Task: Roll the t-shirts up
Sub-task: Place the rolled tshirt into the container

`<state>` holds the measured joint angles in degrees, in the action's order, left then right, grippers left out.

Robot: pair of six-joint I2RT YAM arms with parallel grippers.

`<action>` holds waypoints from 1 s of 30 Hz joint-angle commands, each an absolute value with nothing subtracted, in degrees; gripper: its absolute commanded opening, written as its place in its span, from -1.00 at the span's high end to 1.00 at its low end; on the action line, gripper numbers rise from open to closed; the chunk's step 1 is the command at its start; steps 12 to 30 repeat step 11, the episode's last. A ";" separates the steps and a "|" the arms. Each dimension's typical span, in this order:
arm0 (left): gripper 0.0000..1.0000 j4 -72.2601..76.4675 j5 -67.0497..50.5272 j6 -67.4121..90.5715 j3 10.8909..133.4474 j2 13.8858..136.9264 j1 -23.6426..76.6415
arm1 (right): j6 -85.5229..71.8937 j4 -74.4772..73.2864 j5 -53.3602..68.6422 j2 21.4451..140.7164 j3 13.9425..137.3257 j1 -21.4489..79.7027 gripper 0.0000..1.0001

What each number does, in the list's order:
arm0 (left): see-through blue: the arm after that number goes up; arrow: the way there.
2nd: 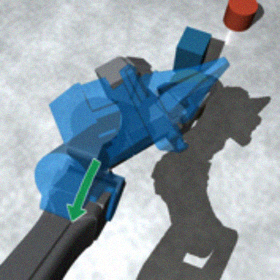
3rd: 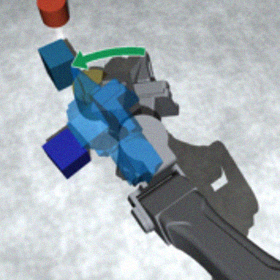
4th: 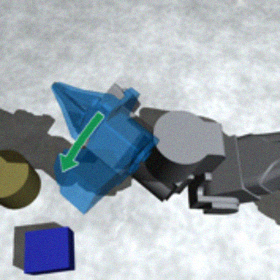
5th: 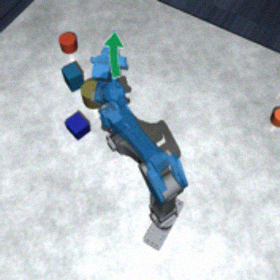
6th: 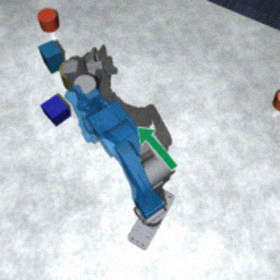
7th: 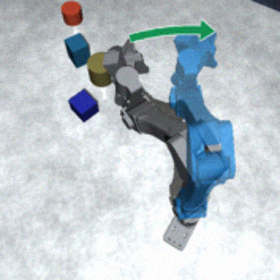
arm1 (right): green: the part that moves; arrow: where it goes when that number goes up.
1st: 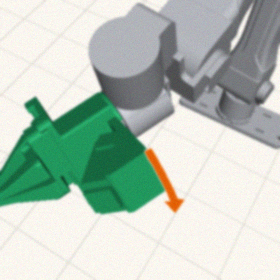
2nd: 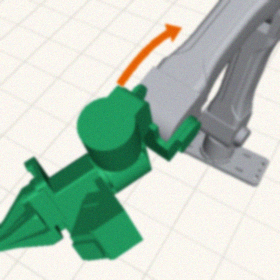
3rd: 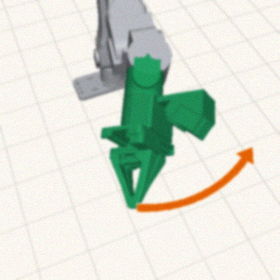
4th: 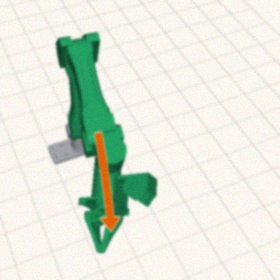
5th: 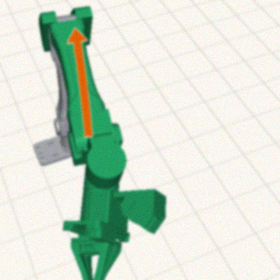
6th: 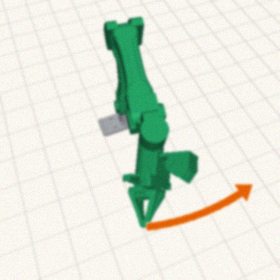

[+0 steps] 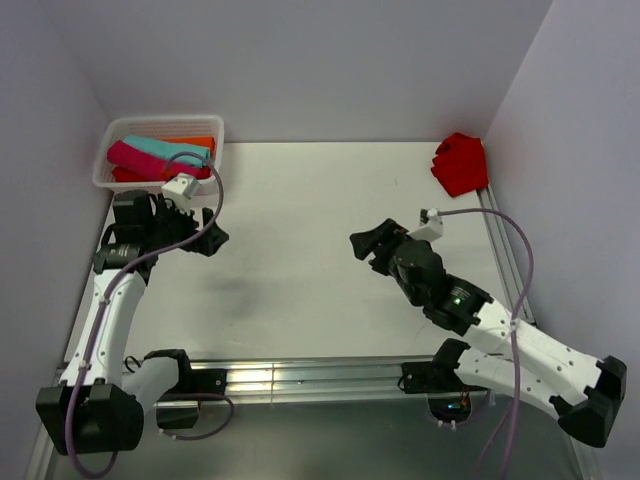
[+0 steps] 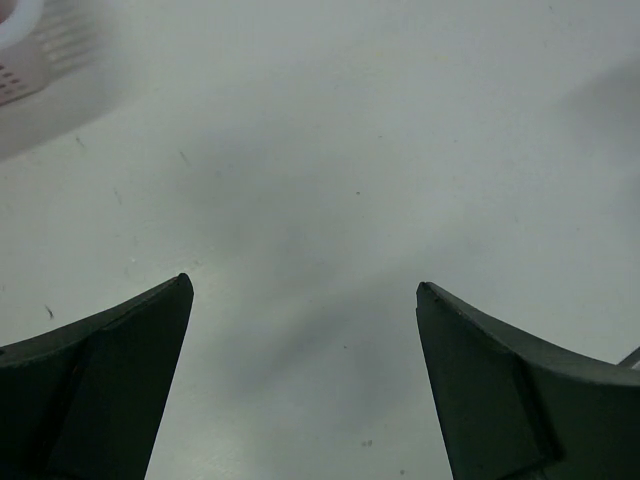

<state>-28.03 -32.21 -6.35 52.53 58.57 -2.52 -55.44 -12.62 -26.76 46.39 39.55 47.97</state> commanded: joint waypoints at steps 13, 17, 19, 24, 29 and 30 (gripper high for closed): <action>-0.99 -28.74 -36.83 -8.26 50.27 54.32 -0.53 | -54.84 -19.51 -35.24 37.79 35.33 47.46 -0.59; -0.99 -28.74 -36.83 -8.26 50.27 54.32 -0.53 | -54.84 -19.51 -35.24 37.79 35.33 47.46 -0.59; -0.99 -28.74 -36.83 -8.26 50.27 54.32 -0.53 | -54.84 -19.51 -35.24 37.79 35.33 47.46 -0.59; -0.99 -28.74 -36.83 -8.26 50.27 54.32 -0.53 | -54.84 -19.51 -35.24 37.79 35.33 47.46 -0.59; -0.99 -28.74 -36.83 -8.26 50.27 54.32 -0.53 | -54.84 -19.51 -35.24 37.79 35.33 47.46 -0.59; -0.99 -28.74 -36.83 -8.26 50.27 54.32 -0.53 | -54.84 -19.51 -35.24 37.79 35.33 47.46 -0.59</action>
